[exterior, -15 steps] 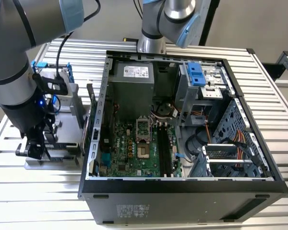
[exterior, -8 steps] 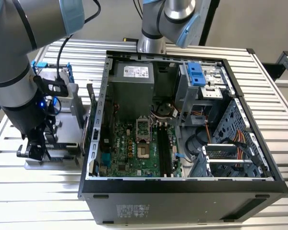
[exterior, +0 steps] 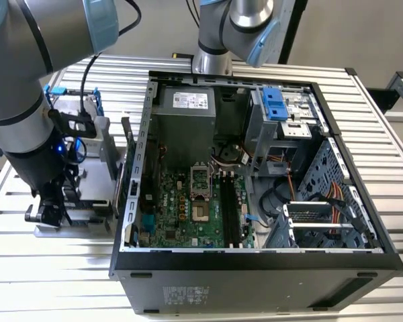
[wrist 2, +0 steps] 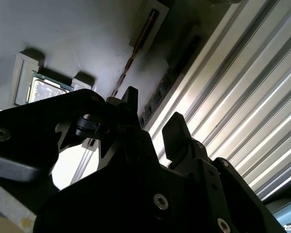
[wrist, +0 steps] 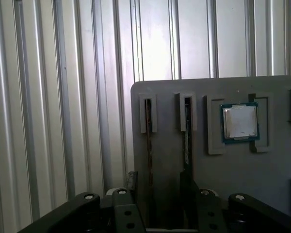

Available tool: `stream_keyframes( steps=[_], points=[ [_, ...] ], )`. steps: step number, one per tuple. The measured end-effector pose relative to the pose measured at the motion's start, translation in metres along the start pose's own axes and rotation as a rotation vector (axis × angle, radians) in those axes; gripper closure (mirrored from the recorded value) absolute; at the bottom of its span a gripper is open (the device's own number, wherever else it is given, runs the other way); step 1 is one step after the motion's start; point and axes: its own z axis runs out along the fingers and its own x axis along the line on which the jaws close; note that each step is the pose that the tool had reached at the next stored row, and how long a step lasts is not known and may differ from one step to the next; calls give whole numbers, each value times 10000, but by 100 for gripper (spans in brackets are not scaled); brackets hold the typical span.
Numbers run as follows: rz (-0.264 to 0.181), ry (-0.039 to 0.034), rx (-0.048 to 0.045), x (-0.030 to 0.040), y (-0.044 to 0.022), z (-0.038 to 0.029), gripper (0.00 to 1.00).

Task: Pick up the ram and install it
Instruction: 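Pick up the ram and move it above insertion slot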

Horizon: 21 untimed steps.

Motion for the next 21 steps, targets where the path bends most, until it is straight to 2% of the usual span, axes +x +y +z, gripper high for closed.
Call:
stream_keyframes(
  steps=[21],
  points=[
    [29, 37, 1, 2, 13, 127, 0]
  ],
)
